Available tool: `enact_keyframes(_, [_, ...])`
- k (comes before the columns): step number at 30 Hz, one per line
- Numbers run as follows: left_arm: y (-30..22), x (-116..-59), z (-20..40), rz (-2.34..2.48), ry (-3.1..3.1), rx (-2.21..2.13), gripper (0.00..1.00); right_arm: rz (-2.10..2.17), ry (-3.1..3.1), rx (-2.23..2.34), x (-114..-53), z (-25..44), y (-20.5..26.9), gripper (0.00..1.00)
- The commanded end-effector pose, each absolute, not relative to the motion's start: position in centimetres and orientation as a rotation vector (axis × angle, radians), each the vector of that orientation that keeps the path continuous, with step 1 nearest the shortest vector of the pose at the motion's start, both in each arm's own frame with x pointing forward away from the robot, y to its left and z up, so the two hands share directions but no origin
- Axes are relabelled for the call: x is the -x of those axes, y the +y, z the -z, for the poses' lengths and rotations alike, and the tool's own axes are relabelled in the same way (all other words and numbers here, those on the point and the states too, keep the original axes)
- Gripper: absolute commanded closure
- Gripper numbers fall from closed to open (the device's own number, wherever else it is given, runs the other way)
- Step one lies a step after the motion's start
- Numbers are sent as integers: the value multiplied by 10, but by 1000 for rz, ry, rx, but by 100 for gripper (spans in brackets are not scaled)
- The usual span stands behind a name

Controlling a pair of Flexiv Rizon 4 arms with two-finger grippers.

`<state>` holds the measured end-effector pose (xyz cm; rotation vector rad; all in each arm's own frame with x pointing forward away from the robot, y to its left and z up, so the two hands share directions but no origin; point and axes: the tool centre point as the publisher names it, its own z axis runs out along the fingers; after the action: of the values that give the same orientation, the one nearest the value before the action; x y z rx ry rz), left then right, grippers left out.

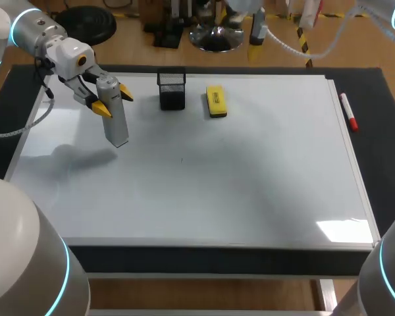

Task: Pick up the inspection probe, press it on each red-marked spot on the whiteboard one by one, put down the probe, pick up the eraser, and wipe off all the red marks.

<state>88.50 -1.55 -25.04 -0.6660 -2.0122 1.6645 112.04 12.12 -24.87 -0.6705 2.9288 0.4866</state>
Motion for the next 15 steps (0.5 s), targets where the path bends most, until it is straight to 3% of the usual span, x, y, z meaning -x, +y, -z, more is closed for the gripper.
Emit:
enact_keyframes(1, [-15, -885, 250, -1663, -2011, 669, 100, -490, 2928, 656, -1122, 240, 117, 0])
enact_keyframes(15, [-15, -885, 250, -1663, -2011, 669, 100, -488, 2952, 600, -1113, 225, 120, 0])
